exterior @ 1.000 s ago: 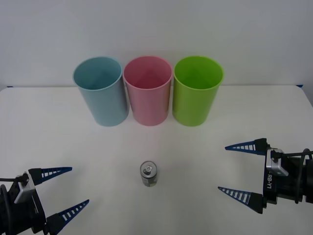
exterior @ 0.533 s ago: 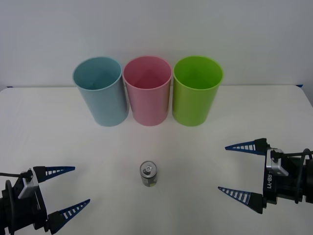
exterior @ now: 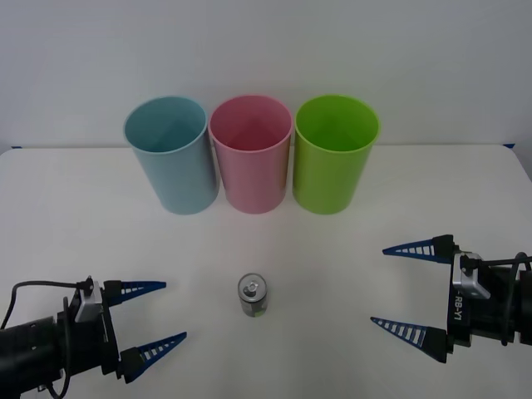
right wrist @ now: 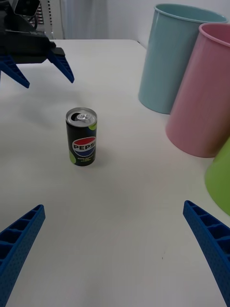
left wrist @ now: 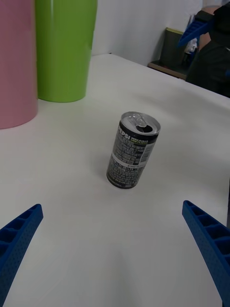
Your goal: Put cans in the blue bin and PET bottles in the pink bin and trash in the green bin.
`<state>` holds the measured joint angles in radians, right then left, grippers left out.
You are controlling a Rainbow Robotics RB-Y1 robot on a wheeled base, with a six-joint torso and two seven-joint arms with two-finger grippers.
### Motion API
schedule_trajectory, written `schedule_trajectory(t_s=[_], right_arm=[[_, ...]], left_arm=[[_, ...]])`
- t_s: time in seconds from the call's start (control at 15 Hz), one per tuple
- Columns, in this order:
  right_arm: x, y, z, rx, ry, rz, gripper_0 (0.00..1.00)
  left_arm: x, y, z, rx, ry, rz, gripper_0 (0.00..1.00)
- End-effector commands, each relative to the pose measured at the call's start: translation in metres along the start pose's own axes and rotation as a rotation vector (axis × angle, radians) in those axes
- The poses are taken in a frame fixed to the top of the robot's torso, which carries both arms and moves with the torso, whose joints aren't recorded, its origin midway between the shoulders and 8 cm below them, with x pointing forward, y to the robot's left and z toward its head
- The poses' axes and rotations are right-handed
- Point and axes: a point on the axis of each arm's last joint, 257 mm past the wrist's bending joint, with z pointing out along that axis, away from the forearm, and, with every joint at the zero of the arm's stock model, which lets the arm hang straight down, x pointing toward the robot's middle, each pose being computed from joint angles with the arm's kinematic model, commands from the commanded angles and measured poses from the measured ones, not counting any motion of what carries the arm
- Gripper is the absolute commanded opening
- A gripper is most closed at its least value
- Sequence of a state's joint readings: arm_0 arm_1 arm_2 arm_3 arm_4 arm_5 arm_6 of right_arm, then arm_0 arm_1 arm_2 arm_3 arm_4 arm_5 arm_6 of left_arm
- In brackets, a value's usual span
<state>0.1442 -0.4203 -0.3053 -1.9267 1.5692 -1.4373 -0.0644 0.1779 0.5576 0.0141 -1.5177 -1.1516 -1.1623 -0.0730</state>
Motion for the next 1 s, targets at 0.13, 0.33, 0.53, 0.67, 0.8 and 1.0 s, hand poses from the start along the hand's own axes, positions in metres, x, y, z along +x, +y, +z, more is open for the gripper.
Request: schedule_trajectory(t_s=[0.13, 0.33, 0.53, 0.67, 0.8, 1.0], right_arm=[[0.0, 0.0, 0.0, 0.0, 0.0, 0.0, 1.0], [0.0, 0.0, 0.0, 0.0, 0.0, 0.0, 1.0], [0.0, 0.0, 0.0, 0.0, 0.0, 0.0, 1.0], [0.0, 0.0, 0.0, 0.0, 0.0, 0.0, 1.0], [0.0, 0.0, 0.0, 0.0, 0.0, 0.0, 1.0], [0.0, 0.0, 0.0, 0.0, 0.0, 0.0, 1.0]], left_arm=[[-0.016, -0.006, 0.021, 0.055, -0.028, 0.026, 1.0], [-0.017, -0.011, 0.037, 0.071, -0.025, 0.07, 1.0], [-0.014, -0.004, 0.052, 0.037, -0.013, 0.137, 1.0], [-0.013, -0.008, 0.061, 0.049, -0.01, 0.137, 1.0], [-0.012, -0.008, 0.073, 0.042, -0.001, 0.147, 1.0], [-0.007, -0.006, 0.087, 0.03, 0.028, 0.16, 1.0]])
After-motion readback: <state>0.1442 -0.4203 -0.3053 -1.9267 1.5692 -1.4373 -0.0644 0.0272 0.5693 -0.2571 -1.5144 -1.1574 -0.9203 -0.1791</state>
